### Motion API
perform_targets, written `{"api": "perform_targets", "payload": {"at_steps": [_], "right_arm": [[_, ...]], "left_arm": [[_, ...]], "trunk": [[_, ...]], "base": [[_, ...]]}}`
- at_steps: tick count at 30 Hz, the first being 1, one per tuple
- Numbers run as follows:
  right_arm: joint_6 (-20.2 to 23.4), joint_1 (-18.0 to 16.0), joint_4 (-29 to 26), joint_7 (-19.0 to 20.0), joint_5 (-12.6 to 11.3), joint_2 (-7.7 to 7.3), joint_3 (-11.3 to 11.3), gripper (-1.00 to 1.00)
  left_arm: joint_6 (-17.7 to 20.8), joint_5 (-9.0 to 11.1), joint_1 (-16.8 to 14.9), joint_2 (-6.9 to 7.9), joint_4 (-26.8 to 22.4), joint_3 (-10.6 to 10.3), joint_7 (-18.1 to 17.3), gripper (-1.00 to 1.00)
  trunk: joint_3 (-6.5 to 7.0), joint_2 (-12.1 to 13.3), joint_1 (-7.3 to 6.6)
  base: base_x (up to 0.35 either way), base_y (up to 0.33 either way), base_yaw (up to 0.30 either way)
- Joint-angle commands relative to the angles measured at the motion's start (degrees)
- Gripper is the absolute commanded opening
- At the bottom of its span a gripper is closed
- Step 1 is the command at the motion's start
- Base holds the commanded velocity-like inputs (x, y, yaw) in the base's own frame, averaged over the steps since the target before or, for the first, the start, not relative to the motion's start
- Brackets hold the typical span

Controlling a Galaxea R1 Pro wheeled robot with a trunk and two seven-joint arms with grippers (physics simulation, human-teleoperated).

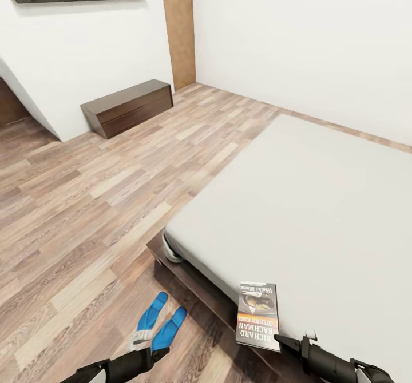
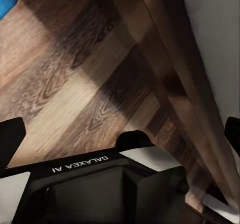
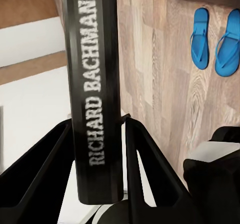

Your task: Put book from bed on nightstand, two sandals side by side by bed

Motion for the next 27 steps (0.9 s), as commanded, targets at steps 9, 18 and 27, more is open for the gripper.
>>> {"api": "perform_targets", "payload": {"at_steps": [9,18,27], "right_arm": [[0.6,0.0,-0.1,0.1,-0.3,-0.01,-0.1,-1.00],[0.6,0.0,-0.1,0.1,-0.4,-0.01,-0.2,-1.00],[0.4,0.0,-0.1,0.0,-0.4,-0.01,-0.1,-1.00]], "left_arm": [[-3.1,0.4,0.0,-0.03,1.4,-0.4,14.6,1.00],[-8.2,0.3,0.0,-0.04,4.4,-0.5,24.4,1.00],[-9.4,0.4,0.1,-0.04,4.9,-0.5,28.8,1.00]], "trunk": [[-0.03,0.0,0.00],[-0.03,0.0,0.00],[-0.03,0.0,0.00]], "base": [[0.000,0.000,0.297],[0.000,0.000,0.298],[0.000,0.000,0.298]]}}
